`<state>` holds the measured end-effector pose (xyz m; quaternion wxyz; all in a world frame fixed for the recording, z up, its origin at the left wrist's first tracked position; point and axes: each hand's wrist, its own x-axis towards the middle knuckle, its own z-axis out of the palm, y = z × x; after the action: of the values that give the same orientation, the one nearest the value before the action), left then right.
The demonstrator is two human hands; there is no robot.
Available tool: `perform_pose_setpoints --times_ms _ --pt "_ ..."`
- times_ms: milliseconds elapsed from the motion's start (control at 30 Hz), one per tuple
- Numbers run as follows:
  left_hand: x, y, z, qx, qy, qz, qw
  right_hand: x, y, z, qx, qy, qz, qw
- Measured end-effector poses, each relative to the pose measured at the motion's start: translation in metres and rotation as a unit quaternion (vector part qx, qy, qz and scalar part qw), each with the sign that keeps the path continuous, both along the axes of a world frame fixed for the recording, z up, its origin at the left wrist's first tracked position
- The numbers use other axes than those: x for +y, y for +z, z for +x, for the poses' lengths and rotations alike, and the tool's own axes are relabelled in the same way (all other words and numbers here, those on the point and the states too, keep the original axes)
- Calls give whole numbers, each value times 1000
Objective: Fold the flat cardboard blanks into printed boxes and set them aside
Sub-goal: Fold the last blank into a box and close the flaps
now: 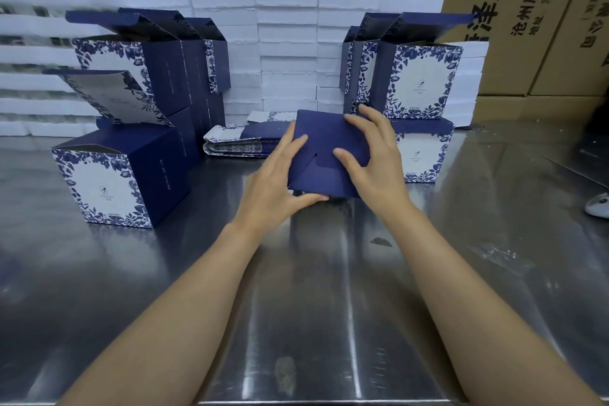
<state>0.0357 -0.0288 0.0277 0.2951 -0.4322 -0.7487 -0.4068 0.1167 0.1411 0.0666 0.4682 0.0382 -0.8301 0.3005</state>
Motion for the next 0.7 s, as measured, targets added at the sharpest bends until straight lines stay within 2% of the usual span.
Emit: perform_pose_setpoints --times_ms 200,467,533,633,700 --pt "7 0 7 84 25 -3 996 0 -3 -1 1 -101 26 995" --pt "9 2 8 126 26 -11 992 2 -4 -2 -1 -133 37 990" --pt "8 3 8 125 27 -8 992 3 -4 -2 2 -117 30 993" --pt "6 6 6 102 15 -11 995 4 -3 -2 46 -38 -77 995" --pt "5 7 6 34 -16 -32 999 5 -1 -2 38 -30 -177 983"
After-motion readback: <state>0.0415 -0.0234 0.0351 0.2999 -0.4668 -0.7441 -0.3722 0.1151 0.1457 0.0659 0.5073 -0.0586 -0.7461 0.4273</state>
